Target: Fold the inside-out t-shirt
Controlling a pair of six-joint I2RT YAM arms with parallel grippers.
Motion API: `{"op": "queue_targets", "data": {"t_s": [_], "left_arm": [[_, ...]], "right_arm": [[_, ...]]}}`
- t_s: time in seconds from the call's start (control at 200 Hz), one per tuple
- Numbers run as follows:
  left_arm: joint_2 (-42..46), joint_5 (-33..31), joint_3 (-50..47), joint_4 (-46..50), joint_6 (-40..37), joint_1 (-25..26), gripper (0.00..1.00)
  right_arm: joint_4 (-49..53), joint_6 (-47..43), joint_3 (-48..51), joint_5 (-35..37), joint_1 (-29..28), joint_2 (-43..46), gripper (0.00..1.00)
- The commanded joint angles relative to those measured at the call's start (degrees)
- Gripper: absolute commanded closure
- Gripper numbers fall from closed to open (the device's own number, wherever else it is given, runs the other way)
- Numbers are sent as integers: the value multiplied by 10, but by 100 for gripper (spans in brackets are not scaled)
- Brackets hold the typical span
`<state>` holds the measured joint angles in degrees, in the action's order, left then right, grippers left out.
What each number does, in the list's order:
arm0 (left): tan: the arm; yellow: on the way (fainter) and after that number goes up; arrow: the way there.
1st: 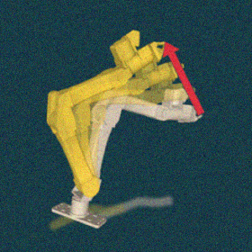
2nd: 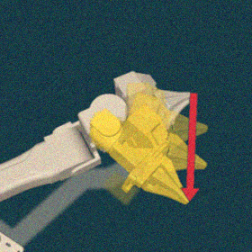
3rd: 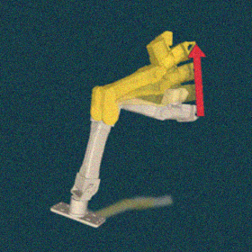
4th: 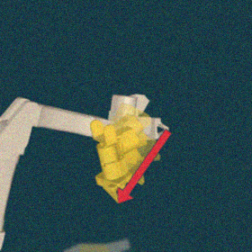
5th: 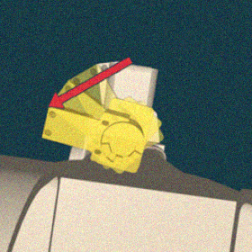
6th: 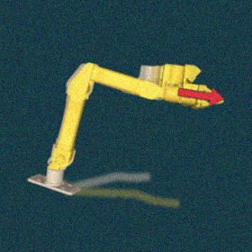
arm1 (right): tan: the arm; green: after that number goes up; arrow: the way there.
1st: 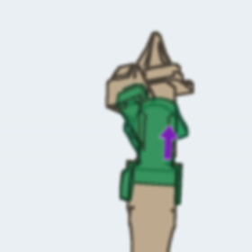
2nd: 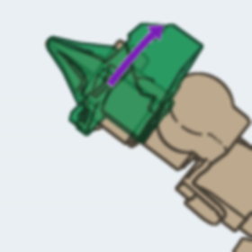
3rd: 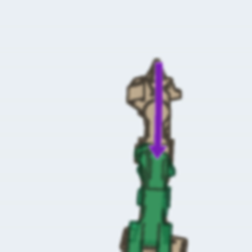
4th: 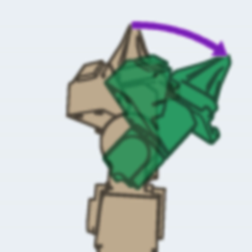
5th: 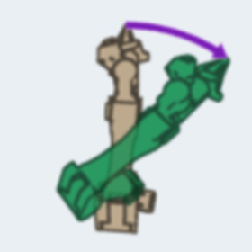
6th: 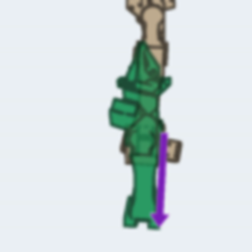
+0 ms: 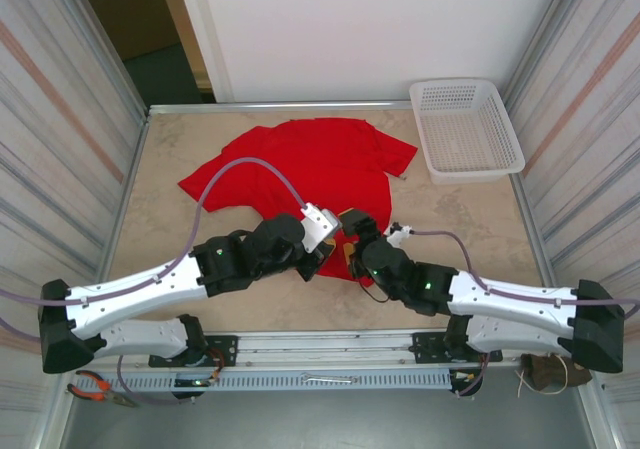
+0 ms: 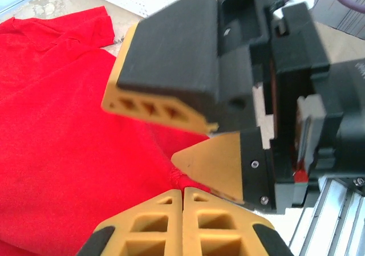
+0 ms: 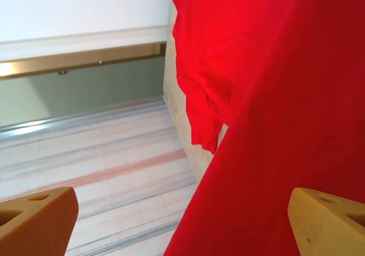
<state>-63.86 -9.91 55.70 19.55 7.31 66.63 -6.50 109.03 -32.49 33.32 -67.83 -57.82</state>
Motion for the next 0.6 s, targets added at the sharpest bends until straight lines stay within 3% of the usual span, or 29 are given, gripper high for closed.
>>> {"op": "queue_targets", "data": {"t_s": [0.0,0.07,0.23,0.371,0.496,0.591], "left_arm": [[10,3,-1,-18,-12,4,100],[10,6,-2,-19,-15,4,100],[13,3,-6,-18,-22,5,100],[28,-6,-19,-19,-28,3,100],[48,-22,-46,-33,-26,3,64],[53,-23,-62,-39,-22,3,49]], "right_arm": [[-30,-1,-18,-18,3,-15,16],[-36,-6,-20,-22,2,-21,34],[-42,-14,-18,-25,9,-21,100],[-19,-32,-23,-32,21,0,100],[10,-50,-34,-31,25,17,100],[19,-56,-36,-29,25,30,100]]}}
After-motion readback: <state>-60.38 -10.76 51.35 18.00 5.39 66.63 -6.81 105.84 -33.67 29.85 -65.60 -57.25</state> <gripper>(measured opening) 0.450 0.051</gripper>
